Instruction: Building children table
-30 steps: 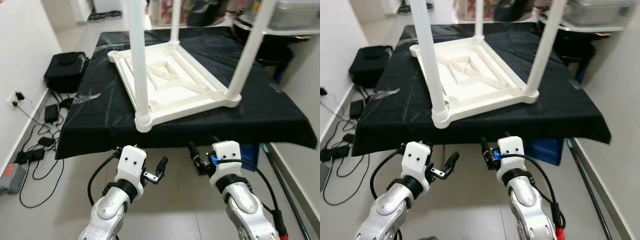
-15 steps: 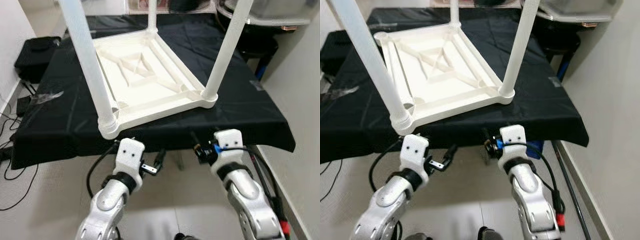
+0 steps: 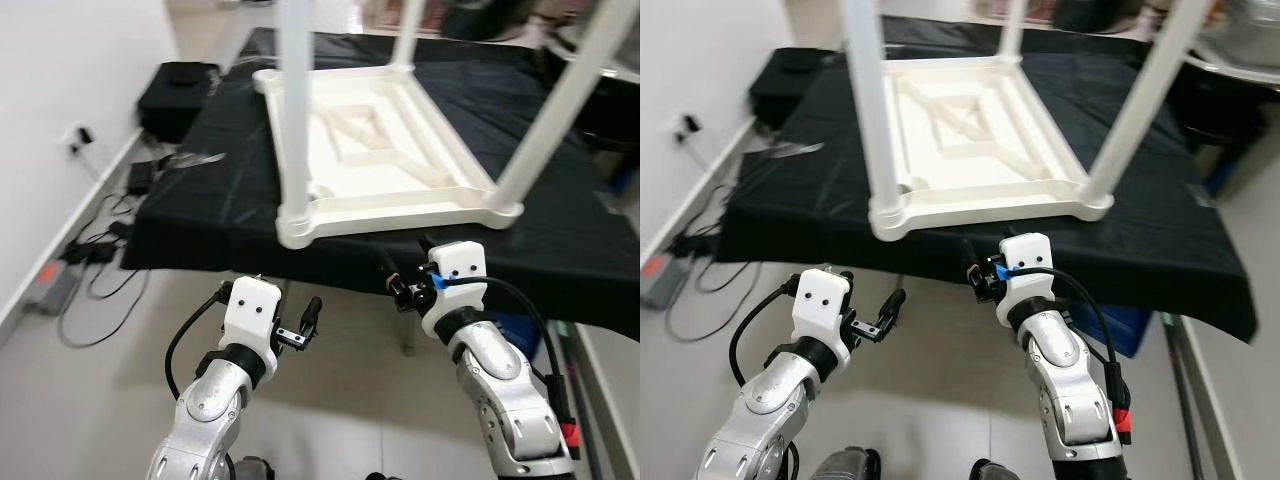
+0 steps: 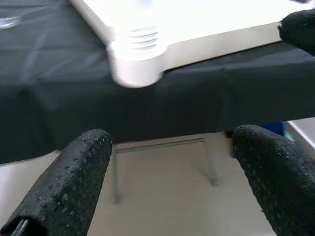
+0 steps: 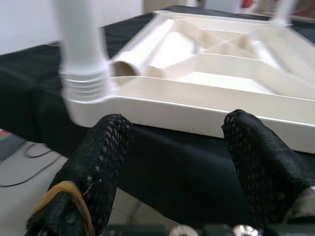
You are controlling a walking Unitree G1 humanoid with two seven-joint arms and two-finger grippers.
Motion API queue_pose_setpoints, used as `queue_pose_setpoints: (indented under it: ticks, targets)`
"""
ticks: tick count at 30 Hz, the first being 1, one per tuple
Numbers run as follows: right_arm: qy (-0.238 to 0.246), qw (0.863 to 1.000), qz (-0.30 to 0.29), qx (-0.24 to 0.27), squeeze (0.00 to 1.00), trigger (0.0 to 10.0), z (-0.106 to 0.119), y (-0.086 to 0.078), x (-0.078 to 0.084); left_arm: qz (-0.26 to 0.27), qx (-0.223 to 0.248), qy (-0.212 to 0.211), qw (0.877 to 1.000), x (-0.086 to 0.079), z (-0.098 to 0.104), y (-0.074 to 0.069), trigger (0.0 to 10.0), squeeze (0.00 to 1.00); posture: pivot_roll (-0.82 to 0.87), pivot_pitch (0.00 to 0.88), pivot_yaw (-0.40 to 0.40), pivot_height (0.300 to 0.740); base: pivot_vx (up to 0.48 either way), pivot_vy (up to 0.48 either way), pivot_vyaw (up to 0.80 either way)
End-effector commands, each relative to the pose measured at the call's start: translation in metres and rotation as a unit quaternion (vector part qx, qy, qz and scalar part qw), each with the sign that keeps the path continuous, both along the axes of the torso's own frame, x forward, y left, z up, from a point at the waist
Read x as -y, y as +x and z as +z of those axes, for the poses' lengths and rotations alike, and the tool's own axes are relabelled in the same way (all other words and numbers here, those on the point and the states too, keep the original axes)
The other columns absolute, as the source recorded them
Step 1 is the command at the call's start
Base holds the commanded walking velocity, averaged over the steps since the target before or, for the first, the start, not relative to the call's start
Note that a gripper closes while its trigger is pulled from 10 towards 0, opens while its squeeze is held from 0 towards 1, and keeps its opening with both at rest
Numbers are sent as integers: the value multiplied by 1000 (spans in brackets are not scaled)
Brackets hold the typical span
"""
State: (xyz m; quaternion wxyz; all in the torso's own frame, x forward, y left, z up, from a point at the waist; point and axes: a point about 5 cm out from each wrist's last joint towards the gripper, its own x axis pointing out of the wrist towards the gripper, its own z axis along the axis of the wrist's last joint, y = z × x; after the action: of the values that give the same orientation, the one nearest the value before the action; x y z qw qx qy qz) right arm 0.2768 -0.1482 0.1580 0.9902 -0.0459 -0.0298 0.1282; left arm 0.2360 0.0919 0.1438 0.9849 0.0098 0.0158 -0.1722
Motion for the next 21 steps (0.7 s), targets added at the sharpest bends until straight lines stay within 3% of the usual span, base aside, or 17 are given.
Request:
queue_pose_setpoints:
  ticks: [1,11,21]
  targets:
    - [11,1000,3,-14,0,10000,-6,-5,-2,0,-8,-5,1000,0,-3,-1,10000,0,116,166,-52,740,0,0,0]
    - [18,999,11,-44,0,10000,-21,-15,-11,2,-1,-6,1000,-1,-2,-2,10000,0,118,163,-53,740,0,237,0]
    - [26,998,4,-51,0,10000,-23,-16,-11,-1,-3,-4,1000,-1,-2,-2,10000,0,122,162,-51,740,0,0,0]
